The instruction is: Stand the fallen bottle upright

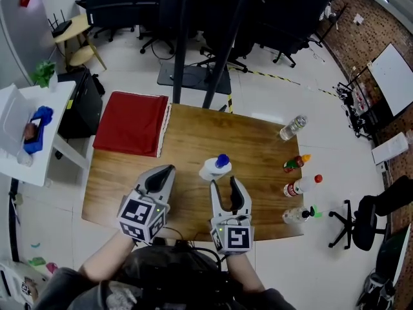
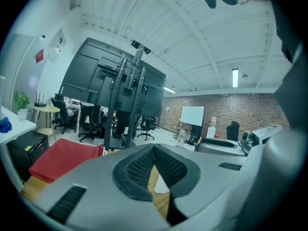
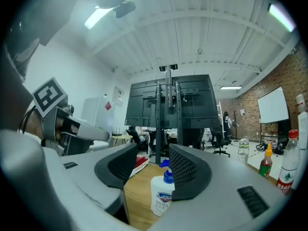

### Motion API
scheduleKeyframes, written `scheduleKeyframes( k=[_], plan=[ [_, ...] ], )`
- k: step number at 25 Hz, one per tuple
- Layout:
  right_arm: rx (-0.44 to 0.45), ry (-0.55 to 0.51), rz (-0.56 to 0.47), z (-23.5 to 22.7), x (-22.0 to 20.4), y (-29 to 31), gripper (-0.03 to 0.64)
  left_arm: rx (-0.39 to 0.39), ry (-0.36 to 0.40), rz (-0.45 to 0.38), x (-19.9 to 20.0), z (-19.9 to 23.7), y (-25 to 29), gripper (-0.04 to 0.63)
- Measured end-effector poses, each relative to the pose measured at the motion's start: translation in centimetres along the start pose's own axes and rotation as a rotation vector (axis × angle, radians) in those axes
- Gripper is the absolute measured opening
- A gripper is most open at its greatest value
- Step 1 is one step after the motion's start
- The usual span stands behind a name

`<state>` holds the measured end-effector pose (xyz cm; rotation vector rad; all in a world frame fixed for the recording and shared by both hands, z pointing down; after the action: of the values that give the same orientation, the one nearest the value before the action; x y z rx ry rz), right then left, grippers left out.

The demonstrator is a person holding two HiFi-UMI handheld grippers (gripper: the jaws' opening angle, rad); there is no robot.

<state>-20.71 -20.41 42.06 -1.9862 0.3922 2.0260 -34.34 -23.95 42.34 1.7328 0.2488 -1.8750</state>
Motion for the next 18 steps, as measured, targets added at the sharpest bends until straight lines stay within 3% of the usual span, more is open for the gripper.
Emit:
scheduleKeyframes(
  k=[2,7,10,18],
  plan=[
    [-0.001,0.002,-0.031,0.4,1.0,-0.5,0.209,-0.002,0.025,-0.019,0.3,-0.3,-0.5,0.028],
    [0.01,0.001,0.011,1.7,1.2,-1.2,0.129,-0.012,0.012,-0.038,0.0,-0.7,-1.6,0.028],
    [-0.007,0.0,0.018,1.7,1.0,-1.6,0.031,-0.022,0.007,-0.04,-0.4,-1.1,-2.0,0.028],
    [0.004,0.021,0.01,2.6,1.1,-2.0,0.023,-0.045,0.026,-0.055,-0.7,-2.1,-3.0,0.028]
  ],
)
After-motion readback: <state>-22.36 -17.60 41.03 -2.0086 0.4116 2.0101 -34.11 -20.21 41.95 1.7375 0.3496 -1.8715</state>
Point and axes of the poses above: the fingertips, and each gripper's own axes: y forward along the fingers, z to its left, x out of its top, the point moved 1 cm from there along -y, backward along the fingers, and after that the axes turned 10 degrees about x, right-handed, at the moved point
